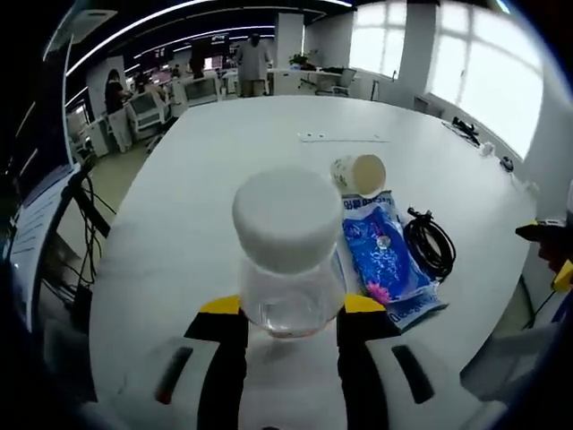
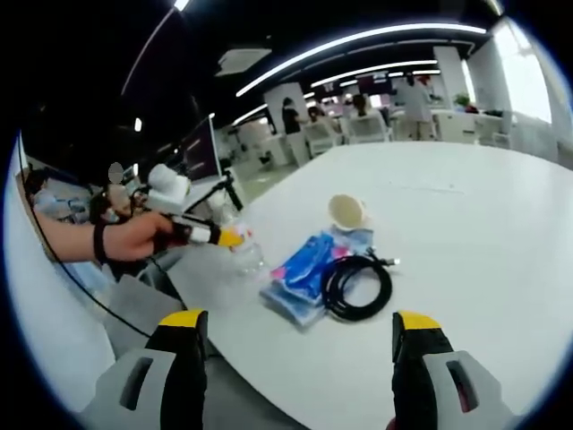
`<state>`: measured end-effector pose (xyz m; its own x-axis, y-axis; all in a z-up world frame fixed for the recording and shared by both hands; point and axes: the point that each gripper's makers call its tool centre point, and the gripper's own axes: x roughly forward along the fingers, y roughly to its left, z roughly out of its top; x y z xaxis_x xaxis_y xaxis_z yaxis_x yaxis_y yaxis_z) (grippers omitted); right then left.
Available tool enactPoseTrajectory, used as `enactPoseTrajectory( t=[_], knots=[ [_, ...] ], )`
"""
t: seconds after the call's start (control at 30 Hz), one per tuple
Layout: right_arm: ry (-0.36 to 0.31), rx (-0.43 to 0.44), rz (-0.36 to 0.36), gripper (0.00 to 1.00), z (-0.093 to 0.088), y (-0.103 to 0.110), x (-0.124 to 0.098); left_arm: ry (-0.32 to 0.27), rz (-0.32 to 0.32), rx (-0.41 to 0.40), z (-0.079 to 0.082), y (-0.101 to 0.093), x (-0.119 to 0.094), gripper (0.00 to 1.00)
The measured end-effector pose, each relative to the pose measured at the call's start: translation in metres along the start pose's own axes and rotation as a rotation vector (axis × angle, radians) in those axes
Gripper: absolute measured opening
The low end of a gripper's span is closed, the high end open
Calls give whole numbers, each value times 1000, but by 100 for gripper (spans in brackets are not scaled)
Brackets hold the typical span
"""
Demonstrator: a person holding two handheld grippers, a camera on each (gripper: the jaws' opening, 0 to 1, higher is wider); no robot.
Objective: Arrange the tabletop items into an orderly group along one side of the table until the central work area is clear of visible clutter.
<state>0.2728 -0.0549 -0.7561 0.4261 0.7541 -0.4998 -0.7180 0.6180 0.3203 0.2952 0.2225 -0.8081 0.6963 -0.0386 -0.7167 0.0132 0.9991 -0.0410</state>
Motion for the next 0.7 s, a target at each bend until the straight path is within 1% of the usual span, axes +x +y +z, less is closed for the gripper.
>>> enactPoseTrajectory(
  t=[0.2, 0.3, 0.37, 0.7],
  knots=[
    [0, 0, 3, 86, 0, 2, 0, -5, -4, 39, 1, -4, 2, 37],
    [0, 0, 2, 86, 1, 2, 0, -9, 1, 31, 1, -4, 2, 37],
    [-1, 2, 2, 86, 1, 2, 0, -12, 0, 34, 2, -7, -1, 37],
    [2, 6, -3, 86, -1, -1, -1, -24, 6, 39, -1, -7, -2, 37]
  ],
)
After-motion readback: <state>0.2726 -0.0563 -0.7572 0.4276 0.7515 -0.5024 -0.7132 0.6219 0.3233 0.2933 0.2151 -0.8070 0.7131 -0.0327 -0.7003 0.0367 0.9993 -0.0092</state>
